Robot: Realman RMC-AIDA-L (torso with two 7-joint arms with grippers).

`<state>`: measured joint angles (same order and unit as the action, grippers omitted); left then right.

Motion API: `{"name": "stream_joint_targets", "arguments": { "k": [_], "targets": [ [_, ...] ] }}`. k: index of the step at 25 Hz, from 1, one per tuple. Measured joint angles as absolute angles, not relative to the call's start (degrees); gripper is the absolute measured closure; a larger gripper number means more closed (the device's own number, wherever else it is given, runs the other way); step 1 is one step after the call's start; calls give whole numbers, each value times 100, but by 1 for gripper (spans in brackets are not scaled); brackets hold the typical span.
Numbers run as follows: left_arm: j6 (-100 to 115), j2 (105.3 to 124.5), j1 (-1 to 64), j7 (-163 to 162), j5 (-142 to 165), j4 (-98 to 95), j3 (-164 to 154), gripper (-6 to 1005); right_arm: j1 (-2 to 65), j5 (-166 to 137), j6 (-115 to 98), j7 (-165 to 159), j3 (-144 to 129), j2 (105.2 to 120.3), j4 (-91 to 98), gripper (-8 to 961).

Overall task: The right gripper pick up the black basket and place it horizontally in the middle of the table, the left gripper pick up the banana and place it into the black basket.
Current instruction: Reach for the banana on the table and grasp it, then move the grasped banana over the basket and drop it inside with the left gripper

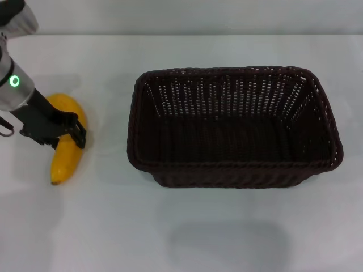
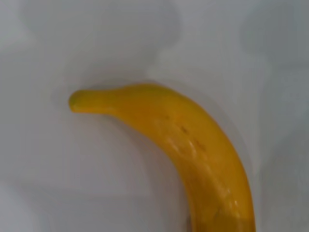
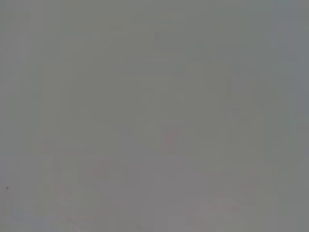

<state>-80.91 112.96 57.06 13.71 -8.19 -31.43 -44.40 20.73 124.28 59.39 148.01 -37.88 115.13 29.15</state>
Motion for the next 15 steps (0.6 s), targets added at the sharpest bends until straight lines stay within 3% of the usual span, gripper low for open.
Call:
{"name": "stream_joint_targets", "arguments": {
  "k": [5,12,15],
  "targets": [
    [-8241,11214,5639,1389,-909,-3940,-4393,519,2059,12427,5952,14799,-3653,11513,2910,123],
    [-9485,10902,5374,2519,-2706,-5547,-4414,520,2105,12424,5991,14746,-3593,11515,2898,123],
    [-10100,10875,5474,3018,-3470,-5887,-4465,520,2125,12424,5991,14727,-3592,11518,2898,124]
  ]
}}
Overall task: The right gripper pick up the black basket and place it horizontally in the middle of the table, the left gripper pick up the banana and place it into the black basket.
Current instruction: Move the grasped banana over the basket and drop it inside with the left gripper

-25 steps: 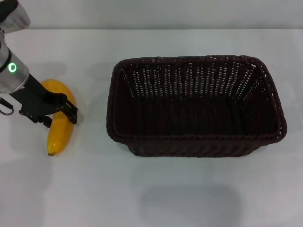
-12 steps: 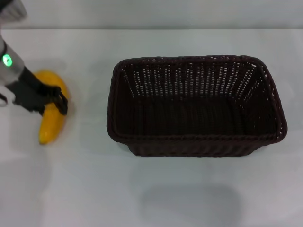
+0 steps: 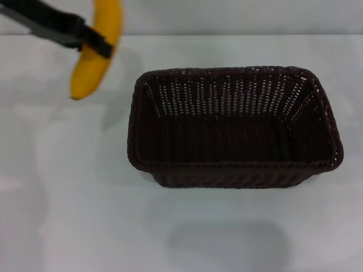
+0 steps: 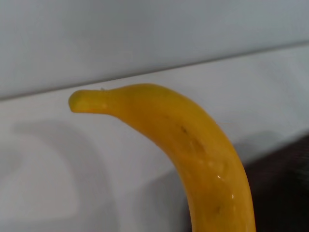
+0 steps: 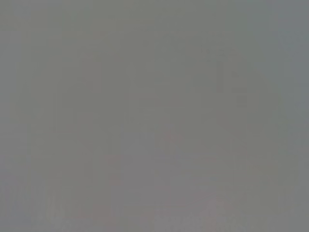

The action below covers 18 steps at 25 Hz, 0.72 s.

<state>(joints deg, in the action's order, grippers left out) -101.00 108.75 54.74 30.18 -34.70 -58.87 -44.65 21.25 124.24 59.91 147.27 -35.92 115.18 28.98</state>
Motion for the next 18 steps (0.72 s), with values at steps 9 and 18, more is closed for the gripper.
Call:
{"name": "stream_joint_targets", "arguments": {
  "k": [9,18],
  "targets": [
    [-10358,11227,5986,3673,-3978,-5656,-5741,519,2157,12425,6128,14586,-3595,11531,2846,124],
    [-9962,11696,6434,3871,-3882,-5451,-6115,482,2098,12425,6225,14582,-3594,11531,2801,123]
  ]
}}
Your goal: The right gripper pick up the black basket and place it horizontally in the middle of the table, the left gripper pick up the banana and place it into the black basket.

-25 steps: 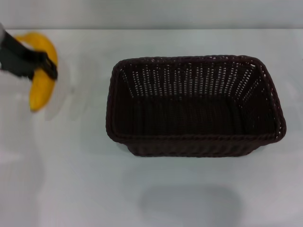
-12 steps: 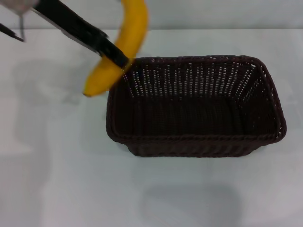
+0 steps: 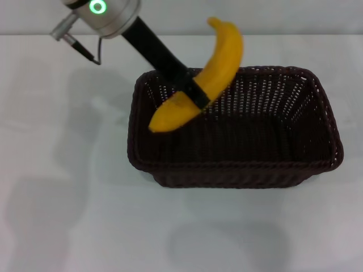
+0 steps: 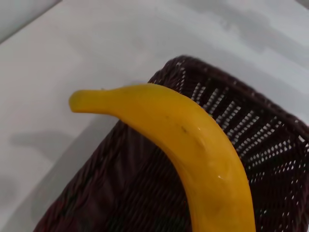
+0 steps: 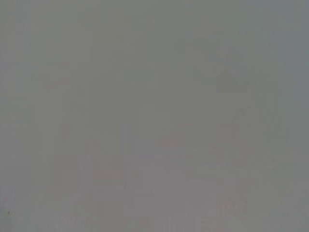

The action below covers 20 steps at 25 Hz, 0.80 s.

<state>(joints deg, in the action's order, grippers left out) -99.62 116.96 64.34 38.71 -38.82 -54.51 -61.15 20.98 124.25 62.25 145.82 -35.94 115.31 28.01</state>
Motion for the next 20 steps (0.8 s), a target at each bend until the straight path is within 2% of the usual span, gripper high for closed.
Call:
{"name": "stream_joint_targets", "arguments": {
  "k": [3,7,11,13,20],
  "targets": [
    [-9849,11770,6422,3921,-3767,-5594,-6142,444,2058,12405,6260,14581,-3595,11531,2790,123],
    [-9605,11880,6079,3967,-3684,-6267,-6156,394,1984,12401,6352,14581,-3583,11518,2790,123],
    [-9087,11891,5480,3982,-3811,-7028,-6157,233,1939,12392,6369,14580,-3608,11509,2839,123],
    [-8580,11888,4987,4064,-4111,-7446,-6149,153,1934,12381,6374,14576,-3633,11502,2852,123],
    [-6423,11904,2899,5311,-6079,-8148,-6154,132,1941,12369,6372,14572,-3742,11496,2874,123]
  ]
}}
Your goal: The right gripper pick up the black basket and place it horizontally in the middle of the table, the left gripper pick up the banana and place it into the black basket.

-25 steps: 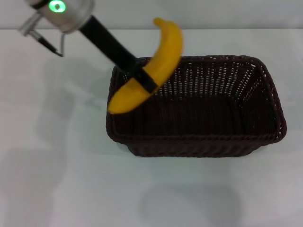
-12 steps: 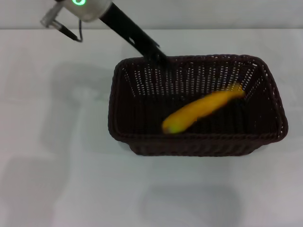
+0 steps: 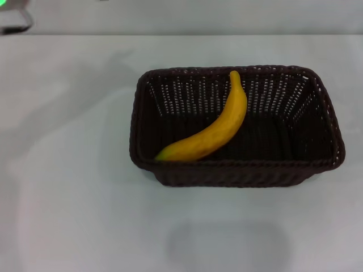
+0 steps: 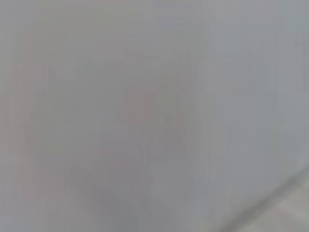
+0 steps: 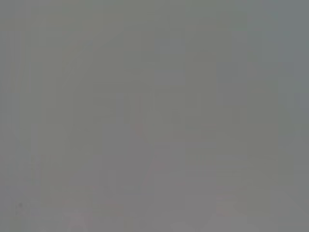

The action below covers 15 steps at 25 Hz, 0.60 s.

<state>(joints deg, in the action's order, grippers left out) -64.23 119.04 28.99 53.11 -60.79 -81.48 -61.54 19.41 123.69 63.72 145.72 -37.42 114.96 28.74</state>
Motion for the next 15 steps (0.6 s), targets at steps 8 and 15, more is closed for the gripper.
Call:
{"name": "stream_joint_targets", "arguments": {
  "k": [8,15],
  "targets": [
    [-5407,11937,1196,8779,-9901,-6957,-6160,136,1787,12014,6303,13932,-4019,11490,3253,123],
    [-6200,11929,786,12314,-12828,-4857,-6114,134,1718,11979,6267,12700,-4016,11469,3261,123]
  ]
}}
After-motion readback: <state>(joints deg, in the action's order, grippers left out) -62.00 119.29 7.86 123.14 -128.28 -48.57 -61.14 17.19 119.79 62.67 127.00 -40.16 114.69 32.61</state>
